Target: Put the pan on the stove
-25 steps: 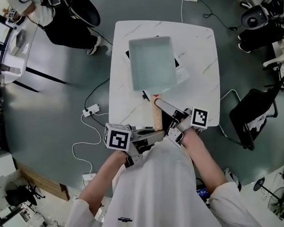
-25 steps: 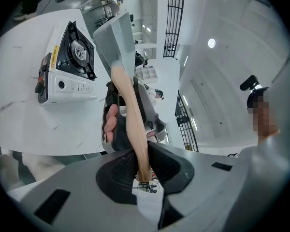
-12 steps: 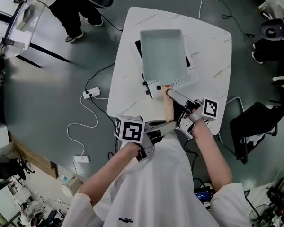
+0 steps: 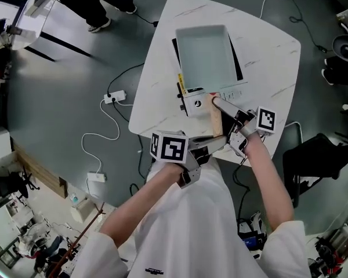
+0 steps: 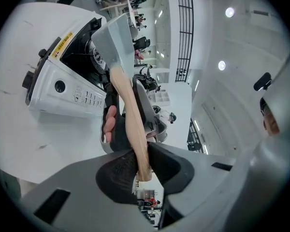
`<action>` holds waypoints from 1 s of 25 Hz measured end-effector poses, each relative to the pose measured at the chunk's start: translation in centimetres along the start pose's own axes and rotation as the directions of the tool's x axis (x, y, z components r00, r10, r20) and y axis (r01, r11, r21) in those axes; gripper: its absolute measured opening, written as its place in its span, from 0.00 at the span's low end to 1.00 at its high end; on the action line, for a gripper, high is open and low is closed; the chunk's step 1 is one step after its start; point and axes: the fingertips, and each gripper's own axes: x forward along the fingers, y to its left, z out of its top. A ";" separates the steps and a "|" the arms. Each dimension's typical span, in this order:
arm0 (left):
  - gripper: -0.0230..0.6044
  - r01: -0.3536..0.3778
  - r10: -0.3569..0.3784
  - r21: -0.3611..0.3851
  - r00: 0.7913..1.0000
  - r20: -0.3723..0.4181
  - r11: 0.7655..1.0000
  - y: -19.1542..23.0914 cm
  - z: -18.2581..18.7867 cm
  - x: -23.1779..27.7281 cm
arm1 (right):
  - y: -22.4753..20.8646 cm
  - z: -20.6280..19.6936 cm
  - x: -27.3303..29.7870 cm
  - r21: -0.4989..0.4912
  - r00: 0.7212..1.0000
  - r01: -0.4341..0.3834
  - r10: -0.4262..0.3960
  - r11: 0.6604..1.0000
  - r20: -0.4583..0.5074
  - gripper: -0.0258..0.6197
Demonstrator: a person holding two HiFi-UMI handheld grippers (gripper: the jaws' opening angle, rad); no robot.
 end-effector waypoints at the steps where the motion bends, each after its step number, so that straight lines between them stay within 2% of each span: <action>1: 0.14 -0.001 0.001 -0.004 1.000 0.008 1.000 0.3 0.3 0.3 | -0.2 0.3 0.1 0.003 1.000 0.002 -0.002 1.000 -0.008 0.26; 16: 0.14 0.001 0.001 -0.022 0.996 0.084 1.000 3.4 3.0 2.9 | -3.0 3.8 0.8 0.009 0.996 0.026 -0.026 1.000 -0.083 0.26; 22: 0.14 -0.034 0.036 -0.015 0.994 0.104 0.999 4.9 3.8 4.0 | -3.9 4.9 0.7 -0.005 0.992 0.029 -0.030 1.000 -0.119 0.26; 25: 0.14 -0.046 0.050 -0.038 0.993 0.103 0.998 5.3 3.5 4.5 | -4.1 5.1 0.5 -0.024 0.990 0.040 -0.043 0.999 -0.133 0.26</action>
